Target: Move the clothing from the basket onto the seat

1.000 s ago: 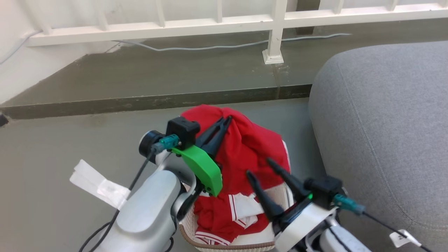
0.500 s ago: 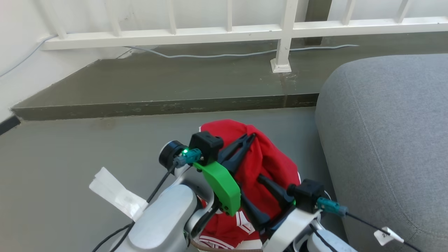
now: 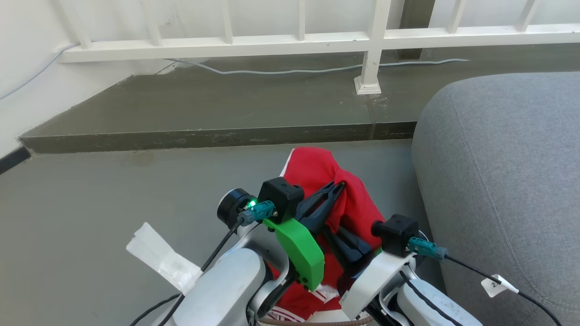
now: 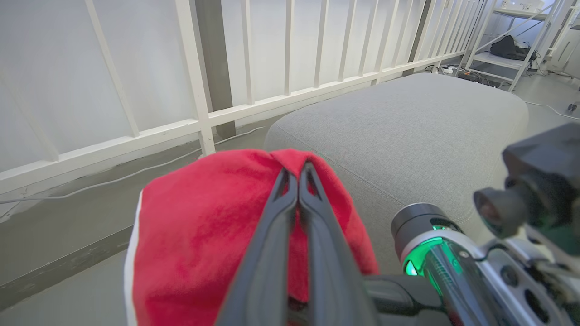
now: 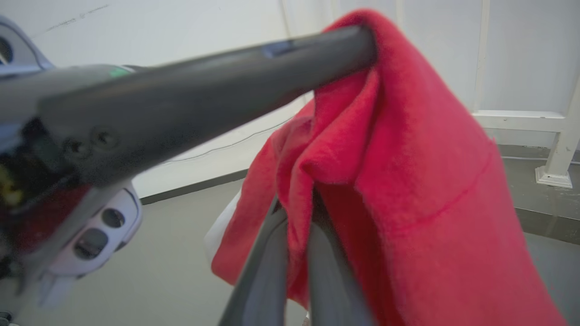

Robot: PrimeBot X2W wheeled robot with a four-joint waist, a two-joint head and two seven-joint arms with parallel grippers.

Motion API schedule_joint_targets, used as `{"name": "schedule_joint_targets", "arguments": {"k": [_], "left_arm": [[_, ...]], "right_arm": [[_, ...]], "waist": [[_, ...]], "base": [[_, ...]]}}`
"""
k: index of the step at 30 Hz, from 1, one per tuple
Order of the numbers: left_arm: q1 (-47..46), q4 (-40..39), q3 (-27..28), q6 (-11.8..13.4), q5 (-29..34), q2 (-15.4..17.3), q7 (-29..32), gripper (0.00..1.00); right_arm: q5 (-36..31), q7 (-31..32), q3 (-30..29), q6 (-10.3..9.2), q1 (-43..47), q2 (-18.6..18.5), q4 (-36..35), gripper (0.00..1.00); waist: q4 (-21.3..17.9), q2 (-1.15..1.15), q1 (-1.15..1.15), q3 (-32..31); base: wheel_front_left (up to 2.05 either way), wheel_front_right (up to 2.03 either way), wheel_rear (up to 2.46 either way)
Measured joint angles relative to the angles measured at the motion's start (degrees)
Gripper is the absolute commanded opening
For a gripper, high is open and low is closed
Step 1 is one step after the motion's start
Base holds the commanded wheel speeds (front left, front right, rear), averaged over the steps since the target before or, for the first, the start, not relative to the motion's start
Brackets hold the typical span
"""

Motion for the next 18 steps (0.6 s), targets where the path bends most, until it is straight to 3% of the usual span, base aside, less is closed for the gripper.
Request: {"name": "schedule_joint_targets", "arguments": {"k": [6, 8, 9, 10, 18], "left_arm": [[0.3, -1.3, -0.1, 0.9, 0.0, 0.0, 0.7, 0.00], [0.3, -1.6, -0.1, 0.9, 0.0, 0.0, 1.2, 0.40], [0.3, -1.7, -0.2, 1.2, 0.1, 0.1, 1.2, 0.92], [0.3, -1.9, -0.2, 1.4, 0.1, 0.1, 1.2, 1.00], [0.3, -5.1, 0.7, 3.1, 1.2, 1.2, 1.1, 1.00]], "right_arm": [[0.4, 0.0, 0.1, 0.00, -1.0, 0.1, 0.7, 0.00], [0.6, 0.0, 0.1, 0.00, -1.1, 0.1, 0.9, 0.00], [0.6, 0.0, 0.1, 0.00, -1.2, 0.1, 0.9, 0.00], [0.6, 0.0, 0.1, 0.00, -1.4, 0.1, 0.9, 0.00], [0.6, 0.0, -1.5, 0.00, -3.2, 0.1, 1.5, 0.00]], "waist": [[-0.1, 0.00, 0.00, 0.1], [-0.2, 0.00, 0.00, 0.1], [-0.3, 0.00, 0.00, 0.2], [-0.3, 0.00, 0.00, 0.2], [-1.2, 0.00, 0.00, 0.7]], "base": [[0.00, 0.00, 0.00], [0.00, 0.00, 0.00], [0.00, 0.00, 0.00], [0.00, 0.00, 0.00], [0.00, 0.00, 0.00]]}}
